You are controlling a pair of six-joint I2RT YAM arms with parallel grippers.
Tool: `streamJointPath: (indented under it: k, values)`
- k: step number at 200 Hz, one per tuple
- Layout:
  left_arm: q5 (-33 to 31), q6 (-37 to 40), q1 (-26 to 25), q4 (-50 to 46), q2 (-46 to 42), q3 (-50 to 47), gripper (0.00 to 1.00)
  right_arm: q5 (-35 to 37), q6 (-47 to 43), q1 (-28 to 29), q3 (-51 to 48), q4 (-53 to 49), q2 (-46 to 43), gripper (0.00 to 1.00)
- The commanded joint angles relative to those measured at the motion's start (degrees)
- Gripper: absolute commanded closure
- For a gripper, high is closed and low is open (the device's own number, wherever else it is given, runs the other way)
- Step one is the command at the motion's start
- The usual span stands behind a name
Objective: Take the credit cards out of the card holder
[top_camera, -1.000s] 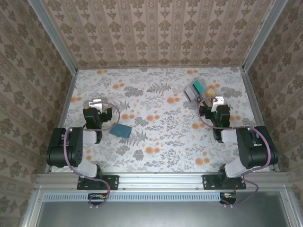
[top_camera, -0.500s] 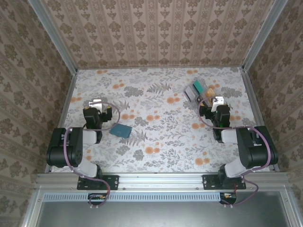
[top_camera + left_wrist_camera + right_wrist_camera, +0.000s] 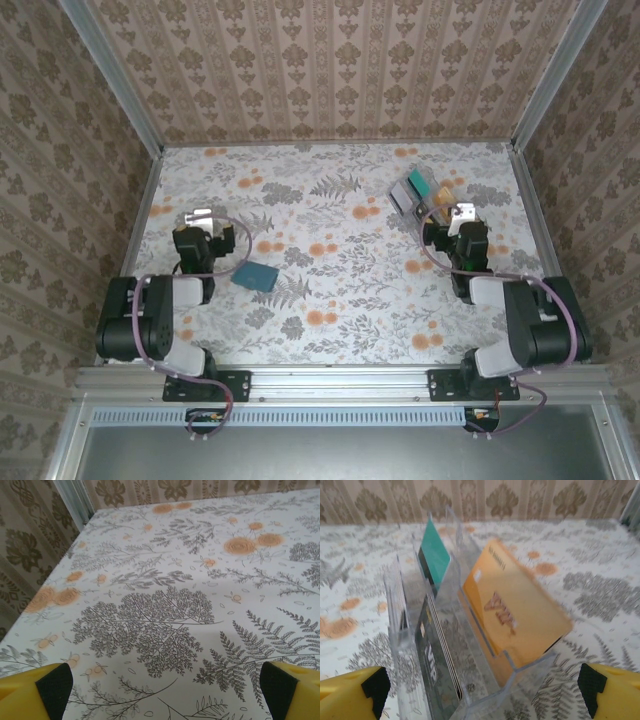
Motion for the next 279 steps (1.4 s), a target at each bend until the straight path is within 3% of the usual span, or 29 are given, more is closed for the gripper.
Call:
streamJointPath:
  k: [1, 42, 59, 98, 110, 126, 151, 198, 225, 279]
  values:
    - [-0.89, -1.50, 0.43, -4.91, -5.40, 1.07, 0.00, 3.59, 0.87, -0.09, 1.49, -8.85, -8.71, 0.00]
    - [-1.84, -5.84, 0.11, -24.47, -16.27, 6.34, 0.00, 7.05, 6.08, 0.11, 6.29, -26.74, -22.33, 0.00]
    - [-1.39, -9.03, -0.15, -36.24, -20.22, 10.56, 0.00, 9.73, 13.36, 0.13, 10.32, -36.36, -26.10, 0.00]
    - [0.45, -11.57, -3.59, -50.13, -26.70, 14.78, 0.00, 7.08, 24.64, 0.13, 21.99, -56.97, -24.78, 0.00]
    - [-1.67, -15.13, -4.78, -52.91, -27.80, 15.06, 0.00, 5.29, 26.72, 0.15, 24.70, -59.96, -22.95, 0.00]
    - [-1.90, -22.77, -5.12, -58.09, -28.70, 15.81, 0.00, 2.55, 30.27, 0.13, 27.28, -62.02, -20.53, 0.00]
    - [-0.86, -34.60, -5.20, -66.34, -28.23, 16.44, 0.00, -11.38, 29.04, 1.31, 30.59, -60.97, -15.29, 0.00]
    - [8.07, -44.16, -5.20, -70.12, -25.94, 13.92, 0.00, -14.05, 29.47, 10.64, 34.84, -59.26, -4.92, 0.00]
    - [6.92, -52.39, -5.49, -75.57, -24.71, 13.02, 0.00, -14.13, 29.61, 18.70, 37.55, -57.36, 1.96, 0.00]
    - [10.47, -58.28, -9.73, -71.10, -22.84, 9.43, 0.10, -18.15, 32.61, 29.50, 46.39, -57.14, 16.08, 0.00]
